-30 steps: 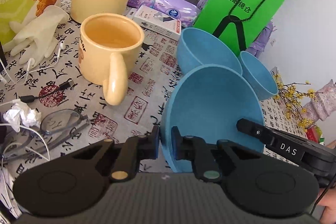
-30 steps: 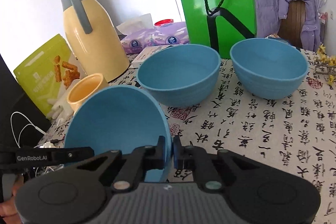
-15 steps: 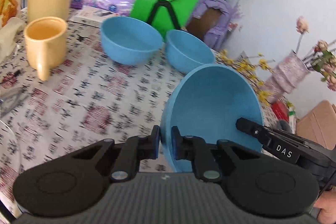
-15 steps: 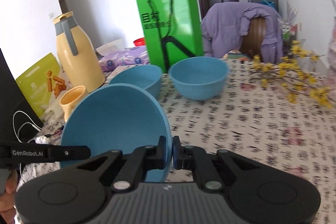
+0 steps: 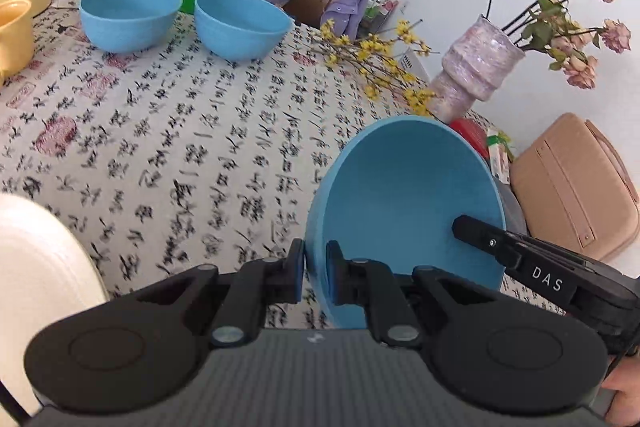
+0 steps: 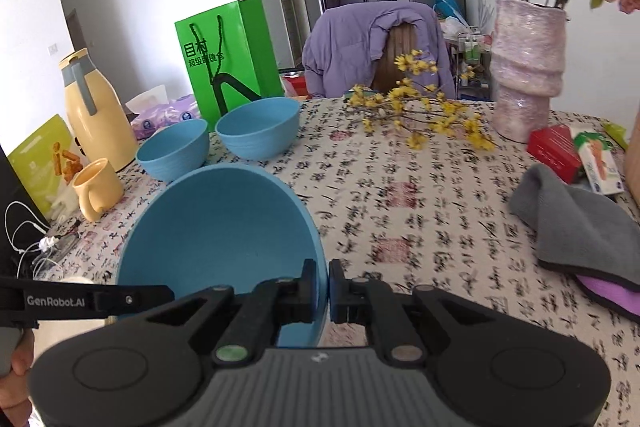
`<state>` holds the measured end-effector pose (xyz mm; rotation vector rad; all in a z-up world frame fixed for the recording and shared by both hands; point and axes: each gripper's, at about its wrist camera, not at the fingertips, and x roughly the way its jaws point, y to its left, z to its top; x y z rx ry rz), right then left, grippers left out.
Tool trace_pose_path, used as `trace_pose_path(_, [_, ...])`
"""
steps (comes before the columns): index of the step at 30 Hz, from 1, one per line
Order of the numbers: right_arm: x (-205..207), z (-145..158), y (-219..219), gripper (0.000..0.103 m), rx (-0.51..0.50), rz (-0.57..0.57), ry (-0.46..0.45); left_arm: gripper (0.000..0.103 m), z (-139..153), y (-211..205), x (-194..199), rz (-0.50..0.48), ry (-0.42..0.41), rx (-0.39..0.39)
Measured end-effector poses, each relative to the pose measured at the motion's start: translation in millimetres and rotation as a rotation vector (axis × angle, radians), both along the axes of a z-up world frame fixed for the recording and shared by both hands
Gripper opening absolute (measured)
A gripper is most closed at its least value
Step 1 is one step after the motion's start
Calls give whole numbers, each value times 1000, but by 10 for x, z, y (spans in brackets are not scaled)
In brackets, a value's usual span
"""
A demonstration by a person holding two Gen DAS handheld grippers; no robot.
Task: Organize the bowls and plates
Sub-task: 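Carry the held bowl with both grippers across the table toward the vase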
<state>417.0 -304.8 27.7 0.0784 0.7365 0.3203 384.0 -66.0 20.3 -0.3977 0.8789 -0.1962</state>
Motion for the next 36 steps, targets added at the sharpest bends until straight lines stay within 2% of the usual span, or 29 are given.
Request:
trace_pose_path(9, [-716,-186,-314,7,5,-13,2,11,-160,-268,-641,-11,1,2])
trace_pose_path(16, [-1074,-422,-379,7,1,-17,39,11,-358,-319,-848,6,48,2])
trace_pose_path(24, [-1152,-500,-404,8,11,-13,65,11,-420,-327,-876,3,67,4])
trace_pose_path(36, [-927,-600,-462,14,69,-27,115,14,-463,-302,-641,-31,71,-12])
